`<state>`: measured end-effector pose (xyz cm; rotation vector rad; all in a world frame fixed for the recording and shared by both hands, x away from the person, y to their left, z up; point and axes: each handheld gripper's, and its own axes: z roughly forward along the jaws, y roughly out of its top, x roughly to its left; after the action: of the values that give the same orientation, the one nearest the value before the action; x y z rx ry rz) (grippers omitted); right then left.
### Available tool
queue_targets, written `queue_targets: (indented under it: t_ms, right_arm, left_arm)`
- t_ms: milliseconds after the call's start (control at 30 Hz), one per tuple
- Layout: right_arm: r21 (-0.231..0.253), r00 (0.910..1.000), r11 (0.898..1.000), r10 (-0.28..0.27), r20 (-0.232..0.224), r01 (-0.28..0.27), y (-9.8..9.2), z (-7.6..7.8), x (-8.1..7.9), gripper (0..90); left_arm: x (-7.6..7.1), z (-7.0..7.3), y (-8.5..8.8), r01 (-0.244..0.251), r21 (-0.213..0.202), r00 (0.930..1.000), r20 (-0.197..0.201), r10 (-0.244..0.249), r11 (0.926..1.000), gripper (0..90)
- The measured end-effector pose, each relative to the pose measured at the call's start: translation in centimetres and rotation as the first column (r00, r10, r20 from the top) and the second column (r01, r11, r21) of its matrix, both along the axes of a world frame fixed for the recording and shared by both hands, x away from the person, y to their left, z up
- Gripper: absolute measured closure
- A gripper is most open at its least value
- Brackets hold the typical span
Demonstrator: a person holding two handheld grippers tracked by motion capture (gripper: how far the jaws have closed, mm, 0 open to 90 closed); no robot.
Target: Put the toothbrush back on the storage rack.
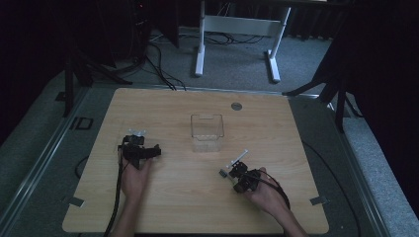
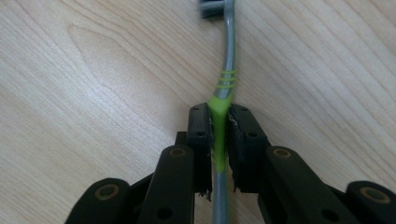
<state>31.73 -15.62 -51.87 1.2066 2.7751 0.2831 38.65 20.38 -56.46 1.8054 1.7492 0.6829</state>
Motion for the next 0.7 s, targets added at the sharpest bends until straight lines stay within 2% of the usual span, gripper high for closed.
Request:
queue_targets:
  t_ms: [167, 433, 533, 700]
  right_arm:
    - [0.031, 1.0000, 0.999, -0.008, 0.000, 0.008, -0.4, 0.4, 0.0, 80.0]
    - [0.063, 0.9994, 0.998, -0.021, 0.028, 0.020, -0.8, 1.3, 0.1, 80.0]
    - [0.098, 0.9986, 0.995, -0.033, 0.041, 0.028, -0.9, 1.8, 0.2, 80.0]
    - [0.127, 0.9968, 0.991, -0.039, 0.070, 0.030, -0.9, 2.2, 0.2, 80.0]
  left_arm:
    - [0.0, 0.0, 0.0, 0.000, 0.000, 1.0000, 0.000, 0.000, 1.0000, 1.4]
    - [0.0, 0.0, 0.0, 0.000, 0.000, 1.0000, 0.001, 0.000, 1.0000, 1.4]
    - [0.0, 0.0, 0.0, 0.001, 0.000, 1.0000, -0.001, -0.001, 1.0000, 1.4]
    - [0.0, 0.0, 0.0, 0.000, 0.000, 1.0000, 0.000, 0.000, 1.0000, 1.4]
